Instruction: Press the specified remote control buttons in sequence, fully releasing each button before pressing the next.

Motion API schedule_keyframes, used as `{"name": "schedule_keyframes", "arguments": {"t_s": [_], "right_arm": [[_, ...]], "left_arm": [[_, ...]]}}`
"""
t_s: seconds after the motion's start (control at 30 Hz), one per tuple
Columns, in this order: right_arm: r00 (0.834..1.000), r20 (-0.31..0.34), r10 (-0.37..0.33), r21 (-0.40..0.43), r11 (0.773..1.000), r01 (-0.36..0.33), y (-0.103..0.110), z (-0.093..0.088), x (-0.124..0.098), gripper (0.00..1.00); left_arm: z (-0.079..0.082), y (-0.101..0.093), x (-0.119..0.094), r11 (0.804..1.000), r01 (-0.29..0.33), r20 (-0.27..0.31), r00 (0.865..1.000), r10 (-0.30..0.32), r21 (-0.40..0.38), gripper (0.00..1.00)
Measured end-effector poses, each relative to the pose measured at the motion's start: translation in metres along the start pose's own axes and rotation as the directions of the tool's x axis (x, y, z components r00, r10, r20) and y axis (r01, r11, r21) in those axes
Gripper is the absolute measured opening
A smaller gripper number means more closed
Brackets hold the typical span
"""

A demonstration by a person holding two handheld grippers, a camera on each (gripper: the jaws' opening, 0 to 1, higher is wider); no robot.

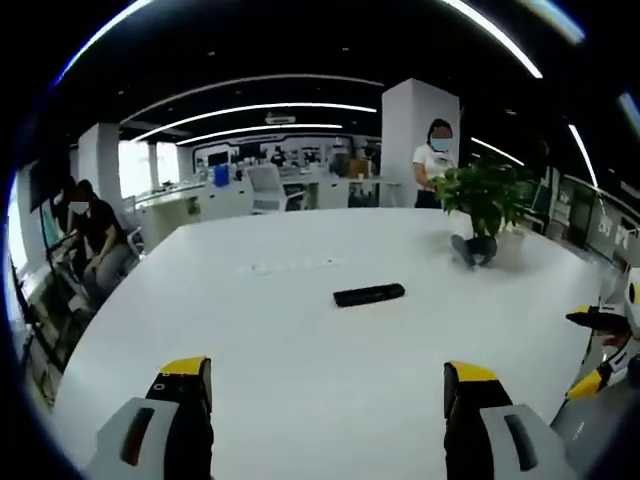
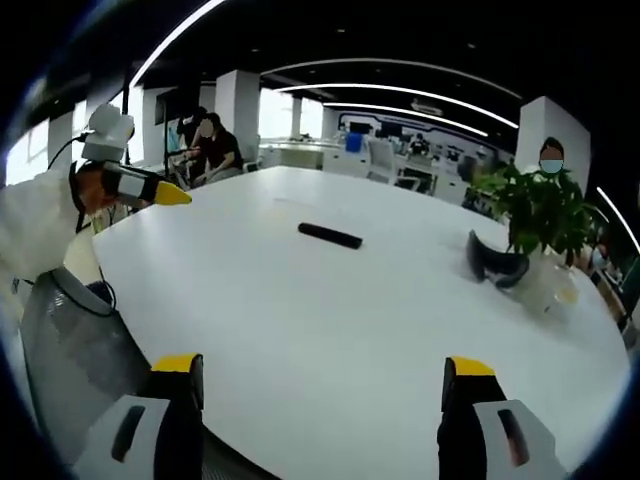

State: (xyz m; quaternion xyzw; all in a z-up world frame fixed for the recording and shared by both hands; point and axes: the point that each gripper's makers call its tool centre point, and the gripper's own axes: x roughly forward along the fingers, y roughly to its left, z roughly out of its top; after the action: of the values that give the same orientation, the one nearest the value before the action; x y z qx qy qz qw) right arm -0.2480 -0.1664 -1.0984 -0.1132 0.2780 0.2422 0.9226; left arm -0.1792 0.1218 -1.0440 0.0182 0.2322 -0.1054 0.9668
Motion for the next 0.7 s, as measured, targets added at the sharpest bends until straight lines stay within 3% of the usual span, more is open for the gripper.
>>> {"name": "schedule_keyframes", "arguments": {"t_s": [0.4, 0.7], "right_arm": [[1.000, 0.011, 0.001, 0.008, 1.000, -0.001, -0.001, 0.001, -0.001, 0.97], [1.000, 0.003, 0.007, 0.001, 1.000, -0.007, 0.001, 0.000, -0.001, 0.97]], "left_arm": [[-0.035, 0.004, -0.039, 0.999, -0.042, 0.011, 0.999, 0.042, -0.002, 1.00], [-0.050, 0.010, -0.036, 0.997, -0.073, 0.038, 0.996, 0.074, -0.035, 1.00]]}}
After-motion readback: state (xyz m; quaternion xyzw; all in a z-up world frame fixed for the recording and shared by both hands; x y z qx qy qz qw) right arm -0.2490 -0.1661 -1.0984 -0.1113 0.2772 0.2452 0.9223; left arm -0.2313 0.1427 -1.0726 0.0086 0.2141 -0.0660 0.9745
